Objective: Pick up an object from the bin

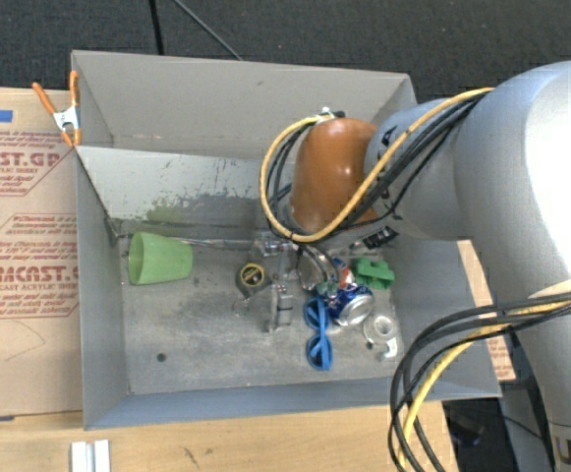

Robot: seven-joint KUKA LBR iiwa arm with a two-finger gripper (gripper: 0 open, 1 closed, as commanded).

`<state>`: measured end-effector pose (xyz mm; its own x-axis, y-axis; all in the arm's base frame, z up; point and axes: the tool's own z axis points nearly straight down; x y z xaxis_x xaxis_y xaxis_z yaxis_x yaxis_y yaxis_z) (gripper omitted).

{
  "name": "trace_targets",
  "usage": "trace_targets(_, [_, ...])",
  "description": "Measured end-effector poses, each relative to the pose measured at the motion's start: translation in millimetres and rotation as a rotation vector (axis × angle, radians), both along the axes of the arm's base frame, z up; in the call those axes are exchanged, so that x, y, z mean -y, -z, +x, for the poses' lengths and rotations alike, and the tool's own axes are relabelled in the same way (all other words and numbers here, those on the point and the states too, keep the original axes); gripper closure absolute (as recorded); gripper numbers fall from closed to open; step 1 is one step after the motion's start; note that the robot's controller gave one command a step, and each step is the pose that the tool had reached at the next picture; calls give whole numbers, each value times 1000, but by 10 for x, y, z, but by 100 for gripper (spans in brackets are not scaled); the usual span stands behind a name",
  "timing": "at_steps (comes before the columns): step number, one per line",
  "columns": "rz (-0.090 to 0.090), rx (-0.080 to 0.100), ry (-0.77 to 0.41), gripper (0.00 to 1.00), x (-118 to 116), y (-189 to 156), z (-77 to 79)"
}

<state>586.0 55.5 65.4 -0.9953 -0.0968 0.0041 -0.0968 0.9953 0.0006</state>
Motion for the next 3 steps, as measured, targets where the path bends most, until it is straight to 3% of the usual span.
trace_targets(1, [1, 6, 1, 100, 0, -44, 19])
trace_targets(2, [1, 6, 1, 0, -1, -43, 19])
trace_targets(3, [3, 4, 338, 0, -534, -193, -227])
